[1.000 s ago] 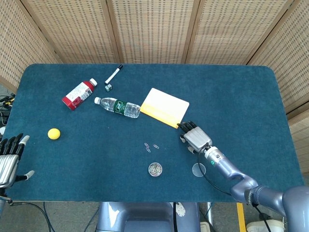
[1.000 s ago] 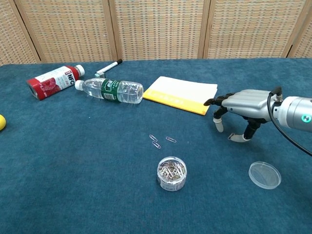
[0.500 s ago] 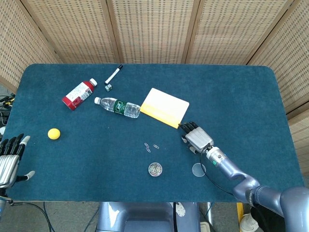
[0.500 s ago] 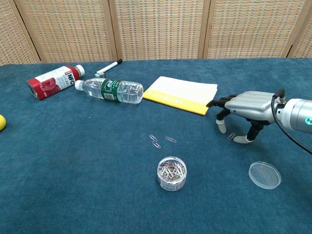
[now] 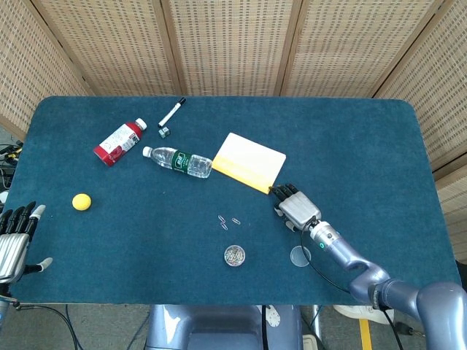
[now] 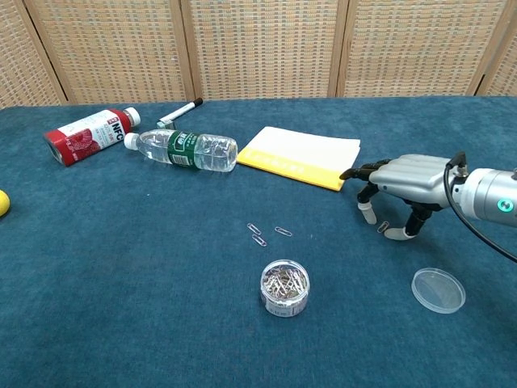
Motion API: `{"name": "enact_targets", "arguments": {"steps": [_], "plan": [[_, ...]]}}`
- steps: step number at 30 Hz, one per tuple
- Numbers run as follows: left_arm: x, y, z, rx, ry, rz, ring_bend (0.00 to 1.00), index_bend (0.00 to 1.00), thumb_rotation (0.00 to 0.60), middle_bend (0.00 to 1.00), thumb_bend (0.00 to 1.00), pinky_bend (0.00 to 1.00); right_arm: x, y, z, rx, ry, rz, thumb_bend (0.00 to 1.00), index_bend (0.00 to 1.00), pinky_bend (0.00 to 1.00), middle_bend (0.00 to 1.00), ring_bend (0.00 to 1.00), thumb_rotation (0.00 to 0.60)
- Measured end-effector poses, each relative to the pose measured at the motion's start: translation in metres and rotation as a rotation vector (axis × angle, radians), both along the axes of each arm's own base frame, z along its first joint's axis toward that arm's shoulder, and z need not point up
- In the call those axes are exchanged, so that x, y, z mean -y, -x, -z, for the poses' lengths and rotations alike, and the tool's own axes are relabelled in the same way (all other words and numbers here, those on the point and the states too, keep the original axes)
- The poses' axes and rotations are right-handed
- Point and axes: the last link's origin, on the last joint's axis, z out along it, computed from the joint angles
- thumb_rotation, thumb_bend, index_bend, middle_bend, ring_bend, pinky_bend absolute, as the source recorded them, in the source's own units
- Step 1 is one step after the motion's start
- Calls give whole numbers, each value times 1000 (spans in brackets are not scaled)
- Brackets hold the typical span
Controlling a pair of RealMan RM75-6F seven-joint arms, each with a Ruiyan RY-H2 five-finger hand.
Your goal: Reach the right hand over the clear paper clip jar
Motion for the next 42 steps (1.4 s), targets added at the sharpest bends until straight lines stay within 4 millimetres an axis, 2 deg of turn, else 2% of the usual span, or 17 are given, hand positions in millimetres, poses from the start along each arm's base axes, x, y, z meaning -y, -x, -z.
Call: {"name": "enact_targets", "arguments": {"steps": [13,19,25,31,35,42], "plan": [[1,-1,1,-1,4,4,0,0,600,0,0,0,-1,2,-3,17,8,-8,368,606,88,1,0,600],[1,-1,1,1,6,5,0,0,600,0,0,0,-4,-8,-14,65,25,-41,369,611,89,6,0,600],[1,-2,1,2,10,10,0,0,600,0,0,0,-19,-36,-29,157,4,-120,369,614,89,12,0,600],[2,-3,2,2,15,14,0,0,600,0,0,0,-48,-73,-36,246,-76,-210,367,615,89,14,0,600],[3,-3,2,3,15,18,0,0,600,0,0,0,-65,-102,-31,269,-144,-279,368,615,89,14,0,600],[3,-3,1,6,20,17,0,0,600,0,0,0,-70,-118,-16,221,-165,-305,370,615,89,14,0,600]]}}
